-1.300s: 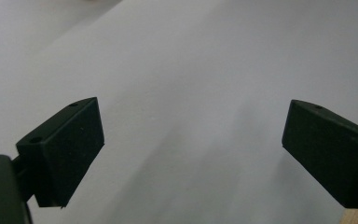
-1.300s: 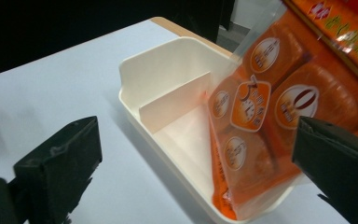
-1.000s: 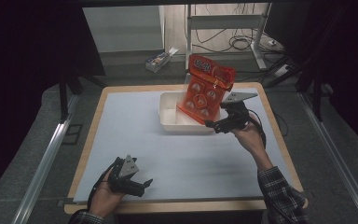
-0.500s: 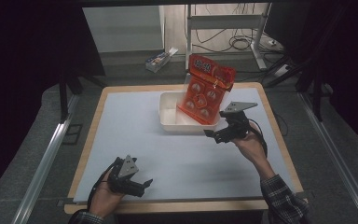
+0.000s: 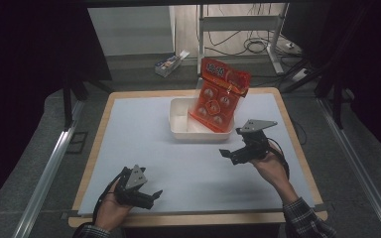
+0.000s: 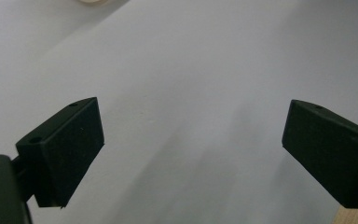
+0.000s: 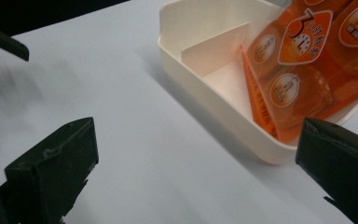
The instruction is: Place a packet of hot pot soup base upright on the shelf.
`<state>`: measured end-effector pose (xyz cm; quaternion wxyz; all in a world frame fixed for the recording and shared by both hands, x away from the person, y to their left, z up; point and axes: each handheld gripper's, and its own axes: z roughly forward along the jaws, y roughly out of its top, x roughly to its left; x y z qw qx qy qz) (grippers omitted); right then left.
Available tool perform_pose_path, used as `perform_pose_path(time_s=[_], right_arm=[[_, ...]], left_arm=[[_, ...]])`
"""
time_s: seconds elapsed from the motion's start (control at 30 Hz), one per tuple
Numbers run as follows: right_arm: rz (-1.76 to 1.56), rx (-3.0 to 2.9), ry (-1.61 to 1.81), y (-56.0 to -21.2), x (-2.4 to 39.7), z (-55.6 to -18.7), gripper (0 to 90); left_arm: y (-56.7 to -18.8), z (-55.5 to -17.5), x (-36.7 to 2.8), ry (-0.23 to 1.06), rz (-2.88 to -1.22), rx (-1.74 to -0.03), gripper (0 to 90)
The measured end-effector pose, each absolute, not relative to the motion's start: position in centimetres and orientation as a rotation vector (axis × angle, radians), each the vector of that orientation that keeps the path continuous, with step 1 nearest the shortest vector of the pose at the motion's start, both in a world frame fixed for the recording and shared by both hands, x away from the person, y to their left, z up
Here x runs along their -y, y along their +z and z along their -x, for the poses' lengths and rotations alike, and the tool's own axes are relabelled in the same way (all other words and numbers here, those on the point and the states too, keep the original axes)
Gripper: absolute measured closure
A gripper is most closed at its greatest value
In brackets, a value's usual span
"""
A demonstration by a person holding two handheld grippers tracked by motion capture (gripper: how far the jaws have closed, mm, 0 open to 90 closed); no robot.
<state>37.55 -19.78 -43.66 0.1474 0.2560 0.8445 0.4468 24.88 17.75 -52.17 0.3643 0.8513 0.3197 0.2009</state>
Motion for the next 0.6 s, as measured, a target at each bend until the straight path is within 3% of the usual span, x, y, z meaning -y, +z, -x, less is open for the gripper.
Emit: perform_pose_path(time_s=[0.6], right_arm=[[-0.724,-2.419,1.228,-45.6,21.2,-34.6,0.0]], left_arm=[[-52.2,-24.9,-17.7,0.521,-2.198,-0.819,5.6]])
